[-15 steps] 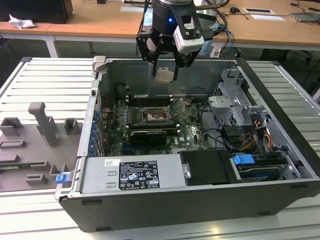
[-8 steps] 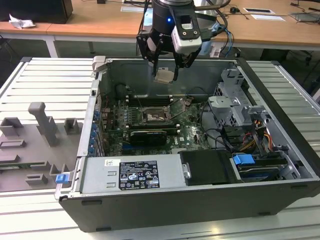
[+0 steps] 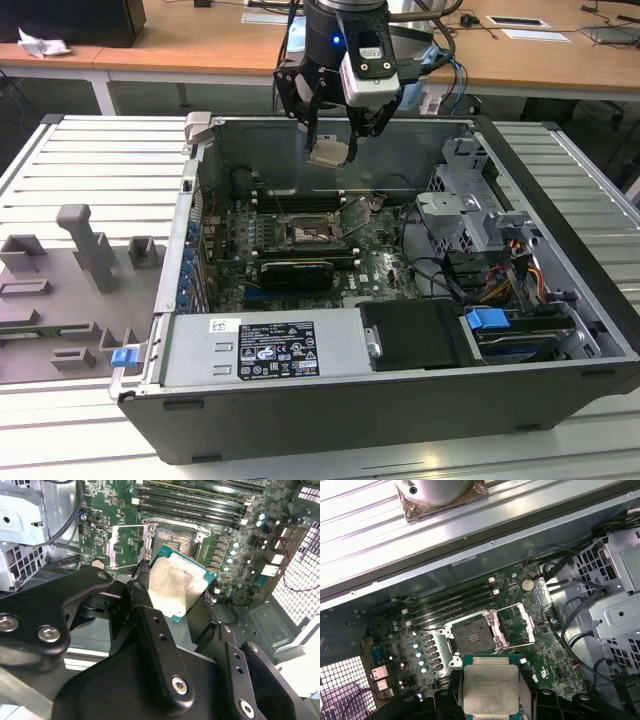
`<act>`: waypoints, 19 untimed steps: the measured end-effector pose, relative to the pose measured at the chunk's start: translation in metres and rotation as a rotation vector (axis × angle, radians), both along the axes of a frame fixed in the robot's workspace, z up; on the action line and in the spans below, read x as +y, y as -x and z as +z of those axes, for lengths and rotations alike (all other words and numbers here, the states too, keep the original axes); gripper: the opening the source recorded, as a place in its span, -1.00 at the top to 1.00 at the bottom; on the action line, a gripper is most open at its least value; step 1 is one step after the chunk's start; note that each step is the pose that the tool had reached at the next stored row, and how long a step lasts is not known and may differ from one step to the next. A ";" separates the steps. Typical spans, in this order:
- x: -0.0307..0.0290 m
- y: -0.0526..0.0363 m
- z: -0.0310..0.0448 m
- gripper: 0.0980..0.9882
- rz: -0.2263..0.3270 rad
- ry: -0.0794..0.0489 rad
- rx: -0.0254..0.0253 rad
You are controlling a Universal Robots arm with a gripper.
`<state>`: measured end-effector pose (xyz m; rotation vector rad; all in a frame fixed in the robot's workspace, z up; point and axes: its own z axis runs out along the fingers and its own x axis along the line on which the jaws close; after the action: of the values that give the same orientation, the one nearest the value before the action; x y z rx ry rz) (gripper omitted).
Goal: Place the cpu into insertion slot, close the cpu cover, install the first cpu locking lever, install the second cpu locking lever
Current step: 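Place the cpu into insertion slot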
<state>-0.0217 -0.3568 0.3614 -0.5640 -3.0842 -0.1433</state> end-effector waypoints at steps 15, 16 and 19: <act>0.0000 0.0000 -0.0002 0.01 -0.089 0.000 0.0000; 0.0000 0.0000 -0.0002 0.01 -0.093 0.000 0.0000; 0.0000 0.0000 -0.0002 0.01 -0.108 0.000 0.0000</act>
<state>-0.0217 -0.3568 0.3612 -0.7307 -3.0541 -0.1434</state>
